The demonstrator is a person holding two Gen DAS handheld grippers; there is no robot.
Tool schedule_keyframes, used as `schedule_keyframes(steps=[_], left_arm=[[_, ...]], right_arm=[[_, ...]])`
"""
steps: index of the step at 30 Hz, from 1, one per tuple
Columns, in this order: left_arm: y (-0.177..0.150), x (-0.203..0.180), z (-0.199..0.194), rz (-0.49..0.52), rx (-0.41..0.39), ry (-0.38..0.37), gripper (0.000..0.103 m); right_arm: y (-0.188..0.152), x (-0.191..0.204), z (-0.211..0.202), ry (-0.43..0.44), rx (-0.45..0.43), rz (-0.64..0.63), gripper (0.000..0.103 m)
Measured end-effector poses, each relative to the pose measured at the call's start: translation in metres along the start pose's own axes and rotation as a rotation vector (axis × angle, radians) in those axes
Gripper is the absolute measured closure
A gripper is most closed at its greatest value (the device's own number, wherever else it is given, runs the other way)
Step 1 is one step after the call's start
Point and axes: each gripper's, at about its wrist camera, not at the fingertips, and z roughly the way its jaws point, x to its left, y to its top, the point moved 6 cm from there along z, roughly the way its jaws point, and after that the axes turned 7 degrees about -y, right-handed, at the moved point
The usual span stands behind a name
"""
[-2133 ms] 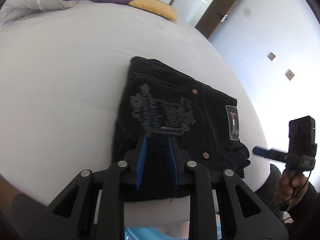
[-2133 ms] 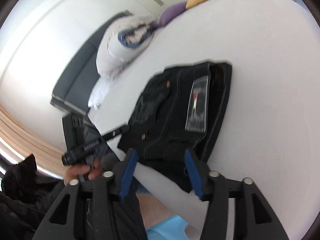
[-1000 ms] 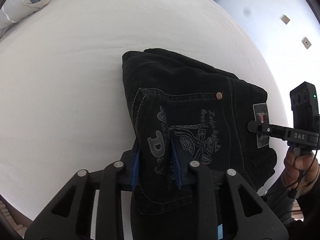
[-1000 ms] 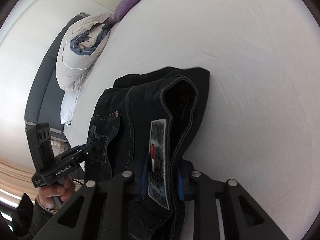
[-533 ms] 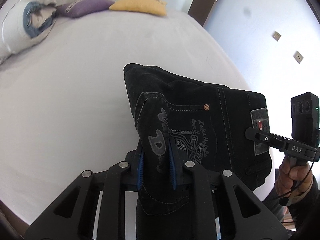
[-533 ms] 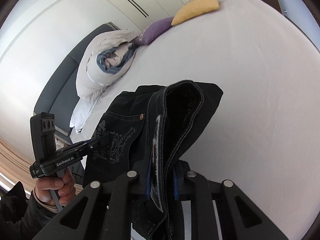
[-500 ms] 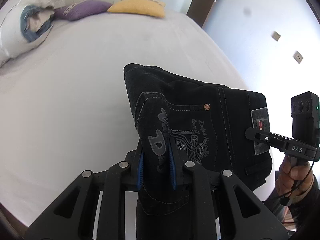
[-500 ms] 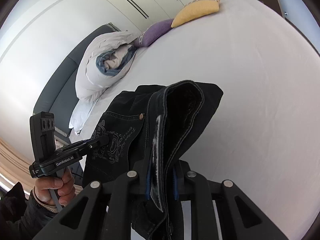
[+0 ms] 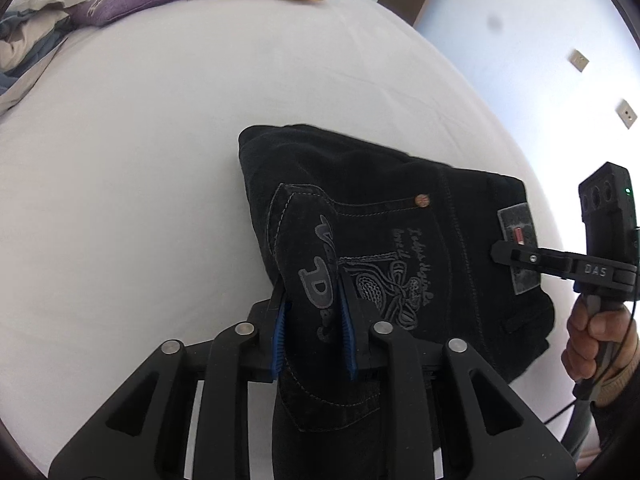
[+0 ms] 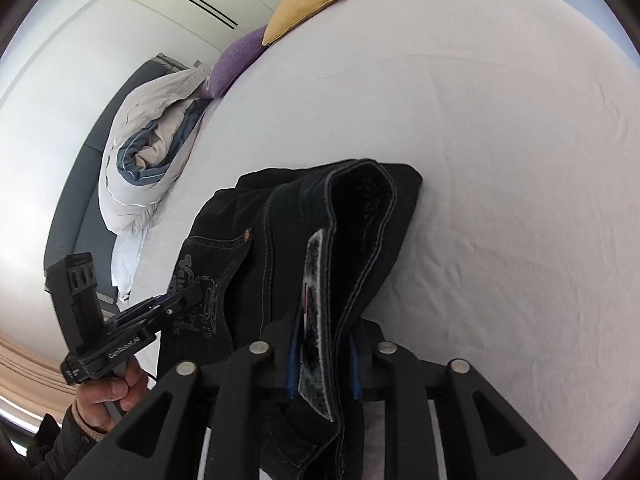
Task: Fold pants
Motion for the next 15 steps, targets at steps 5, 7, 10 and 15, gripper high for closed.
schedule_keyframes(steps=[5, 7, 10, 15], left_arm=[[-0.009, 0.014, 0.001, -0.021, -0.038, 0.017, 0.040], [-0.013, 0.016, -0.005, -0.023, -0.042, 0.039, 0.035], [-0.017, 0.008, -0.023, 0.018, -0.078, 0.116, 0.035], [-0.032, -0.038, -0.119, 0.181, -0.362, 0.368, 0.014]], right_arm=[[-0.009, -0.018, -0.003, 0.049, -0.049, 0.056, 0.050], [-0.012, -0.019, -0.015, 0.030, -0.080, 0.067, 0.037], [-0.022, -0.017, -0.045, -0.032, -0.149, 0.086, 0.029], [-0.050, 0.022, -0.126, -0.216, -0.392, -0.046, 0.013]])
